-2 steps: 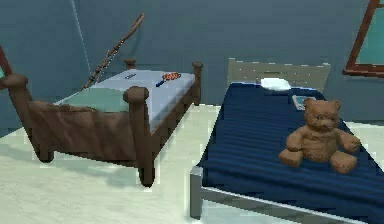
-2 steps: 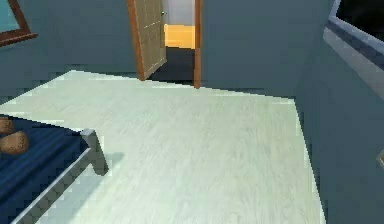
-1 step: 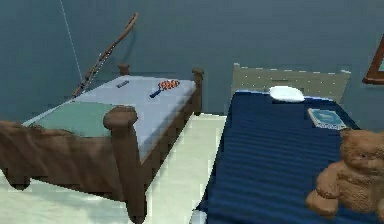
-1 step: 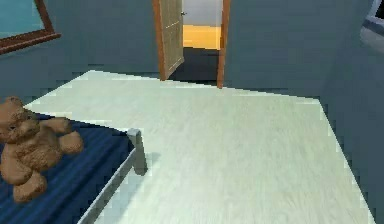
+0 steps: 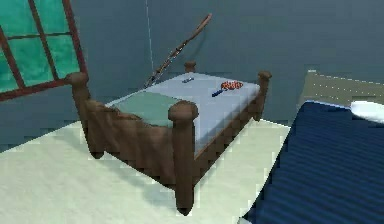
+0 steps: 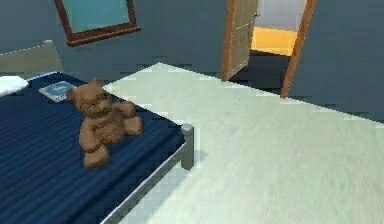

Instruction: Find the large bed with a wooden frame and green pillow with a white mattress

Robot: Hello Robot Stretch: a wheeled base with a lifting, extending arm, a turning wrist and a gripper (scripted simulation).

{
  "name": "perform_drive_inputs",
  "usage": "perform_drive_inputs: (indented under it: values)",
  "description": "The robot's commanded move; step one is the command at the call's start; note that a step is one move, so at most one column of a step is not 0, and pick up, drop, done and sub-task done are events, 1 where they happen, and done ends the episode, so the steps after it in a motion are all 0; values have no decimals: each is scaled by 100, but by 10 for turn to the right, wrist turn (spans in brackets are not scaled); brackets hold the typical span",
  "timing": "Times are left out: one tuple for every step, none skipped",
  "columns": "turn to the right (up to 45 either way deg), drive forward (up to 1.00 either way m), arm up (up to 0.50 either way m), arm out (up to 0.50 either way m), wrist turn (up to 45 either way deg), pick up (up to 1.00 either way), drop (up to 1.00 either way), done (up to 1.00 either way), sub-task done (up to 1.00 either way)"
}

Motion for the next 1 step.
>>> perform_drive_inputs:
  values:
    - [0, 0, 0, 0, 0, 0, 0, 100, 0]
